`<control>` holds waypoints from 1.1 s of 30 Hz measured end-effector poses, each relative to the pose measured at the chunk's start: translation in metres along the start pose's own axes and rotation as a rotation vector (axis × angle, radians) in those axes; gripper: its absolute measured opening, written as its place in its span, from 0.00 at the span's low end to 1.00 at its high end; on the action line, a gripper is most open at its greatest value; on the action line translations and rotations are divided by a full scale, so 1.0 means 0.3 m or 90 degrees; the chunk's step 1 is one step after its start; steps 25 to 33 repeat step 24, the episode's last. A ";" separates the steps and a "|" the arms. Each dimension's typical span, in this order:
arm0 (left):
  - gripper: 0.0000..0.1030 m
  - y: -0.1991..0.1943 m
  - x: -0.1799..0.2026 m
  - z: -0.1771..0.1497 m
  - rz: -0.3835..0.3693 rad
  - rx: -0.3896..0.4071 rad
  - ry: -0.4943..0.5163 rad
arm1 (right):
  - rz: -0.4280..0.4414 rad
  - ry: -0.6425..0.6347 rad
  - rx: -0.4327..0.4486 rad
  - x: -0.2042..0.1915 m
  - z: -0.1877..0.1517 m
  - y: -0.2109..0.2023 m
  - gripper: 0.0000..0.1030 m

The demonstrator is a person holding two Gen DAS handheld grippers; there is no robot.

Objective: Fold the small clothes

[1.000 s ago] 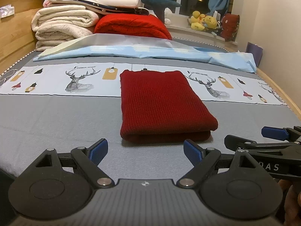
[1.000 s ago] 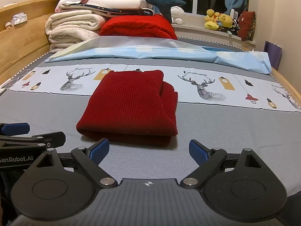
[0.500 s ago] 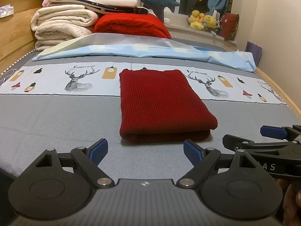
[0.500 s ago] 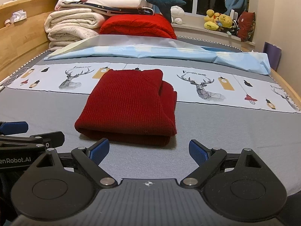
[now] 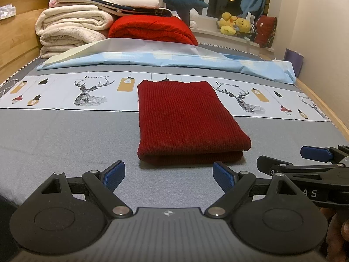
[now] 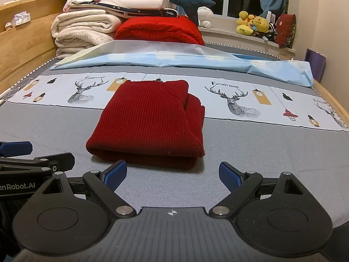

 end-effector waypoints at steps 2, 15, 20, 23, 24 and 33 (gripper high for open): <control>0.88 0.002 0.000 0.000 -0.001 0.000 -0.001 | 0.000 0.000 -0.001 0.002 -0.001 0.001 0.89; 0.88 0.002 -0.002 0.003 -0.002 0.000 -0.002 | 0.001 0.000 0.000 0.002 -0.001 0.000 0.89; 0.88 0.001 -0.002 0.003 -0.002 0.001 -0.001 | 0.001 0.000 0.000 0.003 -0.001 0.001 0.89; 0.88 -0.002 0.007 0.006 0.000 0.002 -0.001 | 0.001 0.000 0.000 0.003 -0.001 0.000 0.89; 0.88 -0.002 0.009 0.006 0.000 0.002 -0.002 | 0.001 0.000 0.000 0.004 -0.002 0.001 0.89; 0.88 -0.002 0.009 0.006 0.000 0.002 -0.002 | 0.001 0.000 0.000 0.004 -0.002 0.001 0.89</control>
Point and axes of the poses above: each gripper's, at about its wrist camera, not at the fingertips, and y roughly the way its jaws point, x to its right, z to its top, the point moved 6 cm from there along y, roughly the way its jaws point, and after that the axes turned 11 degrees about x, right-handed, at the moved point
